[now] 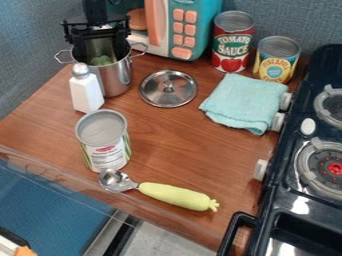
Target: Take the green pepper on the pot and put it on the table
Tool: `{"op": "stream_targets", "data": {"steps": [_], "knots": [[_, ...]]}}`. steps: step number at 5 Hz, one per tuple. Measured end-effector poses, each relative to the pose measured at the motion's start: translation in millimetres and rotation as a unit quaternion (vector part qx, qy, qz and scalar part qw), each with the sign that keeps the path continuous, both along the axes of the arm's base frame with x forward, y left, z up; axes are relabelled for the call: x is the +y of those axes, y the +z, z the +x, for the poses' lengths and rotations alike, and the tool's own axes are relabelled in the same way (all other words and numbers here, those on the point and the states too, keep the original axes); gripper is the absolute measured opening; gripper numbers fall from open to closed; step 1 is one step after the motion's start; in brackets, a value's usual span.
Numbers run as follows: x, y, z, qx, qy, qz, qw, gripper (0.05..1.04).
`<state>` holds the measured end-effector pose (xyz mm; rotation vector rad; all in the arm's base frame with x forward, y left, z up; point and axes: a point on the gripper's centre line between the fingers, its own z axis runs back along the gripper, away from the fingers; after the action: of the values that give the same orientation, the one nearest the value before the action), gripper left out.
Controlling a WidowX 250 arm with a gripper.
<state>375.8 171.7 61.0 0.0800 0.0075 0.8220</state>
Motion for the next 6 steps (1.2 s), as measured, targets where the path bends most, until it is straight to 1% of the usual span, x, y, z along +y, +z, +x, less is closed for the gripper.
{"op": "stream_targets", "data": {"steps": [2, 3, 4, 5, 6], "knots": [[8, -13.1, 2, 0.003, 0.011, 0.012, 0.9999, 1.0], [12, -15.5, 9, -0.003, 0.013, 0.019, 0.9997, 1.0], [14, -18.2, 11, -0.004, 0.013, 0.024, 0.9996, 0.944], [15, -18.2, 11, -0.006, 0.014, 0.025, 0.9996, 0.723], [10, -15.1, 10, -0.001, 0.014, 0.006, 0.9999, 0.722]]}}
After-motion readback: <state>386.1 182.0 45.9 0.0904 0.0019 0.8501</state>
